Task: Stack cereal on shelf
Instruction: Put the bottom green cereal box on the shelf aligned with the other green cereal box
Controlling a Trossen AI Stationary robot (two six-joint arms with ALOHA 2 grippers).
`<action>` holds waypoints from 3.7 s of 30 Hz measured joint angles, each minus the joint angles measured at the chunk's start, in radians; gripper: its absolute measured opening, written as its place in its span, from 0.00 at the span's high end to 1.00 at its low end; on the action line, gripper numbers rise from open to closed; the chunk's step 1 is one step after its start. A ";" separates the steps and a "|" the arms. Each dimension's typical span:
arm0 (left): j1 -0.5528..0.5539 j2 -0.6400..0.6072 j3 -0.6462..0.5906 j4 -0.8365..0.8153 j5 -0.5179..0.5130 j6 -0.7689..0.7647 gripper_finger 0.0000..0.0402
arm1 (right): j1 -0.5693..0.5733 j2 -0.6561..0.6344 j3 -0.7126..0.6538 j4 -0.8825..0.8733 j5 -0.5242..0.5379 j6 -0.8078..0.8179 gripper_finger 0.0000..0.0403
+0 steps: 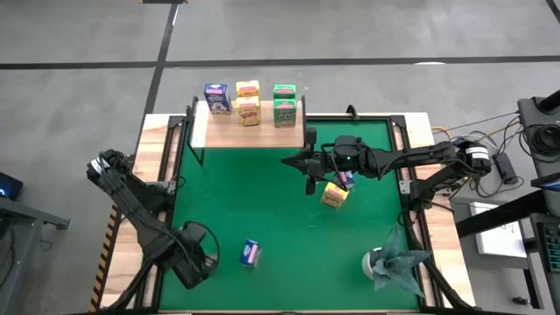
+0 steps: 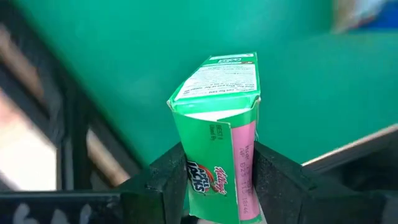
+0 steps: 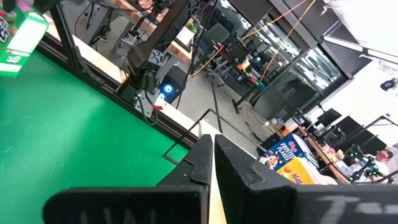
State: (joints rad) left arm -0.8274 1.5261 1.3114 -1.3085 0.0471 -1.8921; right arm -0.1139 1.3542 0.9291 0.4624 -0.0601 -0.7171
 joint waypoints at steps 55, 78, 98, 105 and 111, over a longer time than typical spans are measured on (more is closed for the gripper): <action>1.222 0.014 0.394 0.241 -0.238 2.146 0.64 | -0.025 -0.149 -0.001 -0.398 0.008 0.079 0.98; 1.229 0.027 0.368 0.296 -0.239 2.145 0.64 | -0.057 -0.149 -0.001 -0.402 0.008 0.100 0.98; 1.229 0.027 0.351 0.335 -0.239 2.129 0.62 | -0.057 -0.149 -0.001 -0.402 0.008 0.104 0.98; 1.230 0.047 0.348 0.339 -0.244 2.119 0.54 | -0.057 -0.149 -0.001 -0.402 0.008 0.104 0.98; 1.231 0.092 0.348 0.339 -0.246 2.130 0.52 | -0.057 -0.149 -0.001 -0.406 0.008 0.107 0.98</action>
State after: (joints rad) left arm 0.4034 1.6185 1.6596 -0.9691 -0.1993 0.2377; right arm -0.1711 1.2053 0.9283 0.0566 -0.0521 -0.6102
